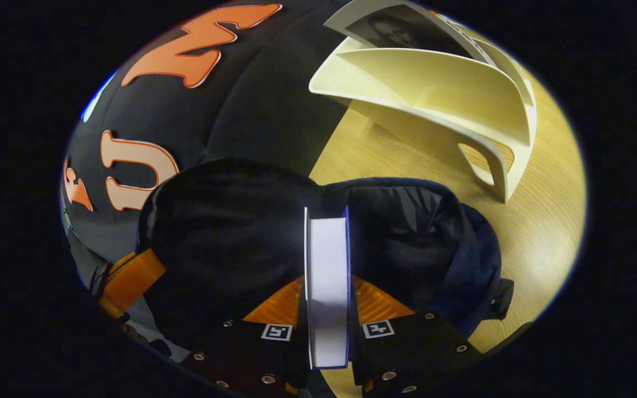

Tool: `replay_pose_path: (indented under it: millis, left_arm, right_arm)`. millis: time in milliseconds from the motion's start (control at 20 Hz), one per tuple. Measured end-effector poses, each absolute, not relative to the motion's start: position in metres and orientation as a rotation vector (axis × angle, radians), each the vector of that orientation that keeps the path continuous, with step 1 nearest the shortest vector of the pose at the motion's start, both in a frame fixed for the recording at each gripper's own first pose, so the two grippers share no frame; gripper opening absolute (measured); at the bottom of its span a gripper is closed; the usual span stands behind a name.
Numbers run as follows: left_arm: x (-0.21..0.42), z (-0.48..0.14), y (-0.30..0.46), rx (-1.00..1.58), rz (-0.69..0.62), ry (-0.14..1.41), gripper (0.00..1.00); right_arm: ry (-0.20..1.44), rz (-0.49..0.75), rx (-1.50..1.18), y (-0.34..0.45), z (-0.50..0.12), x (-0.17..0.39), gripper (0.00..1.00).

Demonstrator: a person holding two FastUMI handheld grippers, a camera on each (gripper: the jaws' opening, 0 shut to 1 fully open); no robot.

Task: Open the schoolbag, grab two books from the bookshelf and put them into the schoolbag.

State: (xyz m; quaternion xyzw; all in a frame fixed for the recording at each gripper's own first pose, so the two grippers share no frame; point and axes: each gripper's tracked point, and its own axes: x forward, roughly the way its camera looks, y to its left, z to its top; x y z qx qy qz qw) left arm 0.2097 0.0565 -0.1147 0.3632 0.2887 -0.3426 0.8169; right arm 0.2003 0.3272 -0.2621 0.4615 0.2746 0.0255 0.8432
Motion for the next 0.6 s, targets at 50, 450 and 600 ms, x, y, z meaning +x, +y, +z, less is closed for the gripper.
replay_pose_path:
  millis: [50, 450, 600]
  left_arm:
    - [0.211, -0.116, 0.058, 0.766, -0.726, 0.62, 0.01]
    - [0.226, -0.116, 0.056, 0.74, -0.693, 0.599, 0.0]
    - [0.22, -0.12, 0.052, 0.736, -0.709, 0.608, 0.01]
  right_arm:
    - [0.59, 0.046, 0.961, 0.324, -0.264, 0.198, 0.33]
    - [0.66, -0.109, 0.879, 0.27, -0.287, 0.179, 0.59]
    - [0.653, -0.141, 0.924, 0.255, -0.285, 0.167, 0.61]
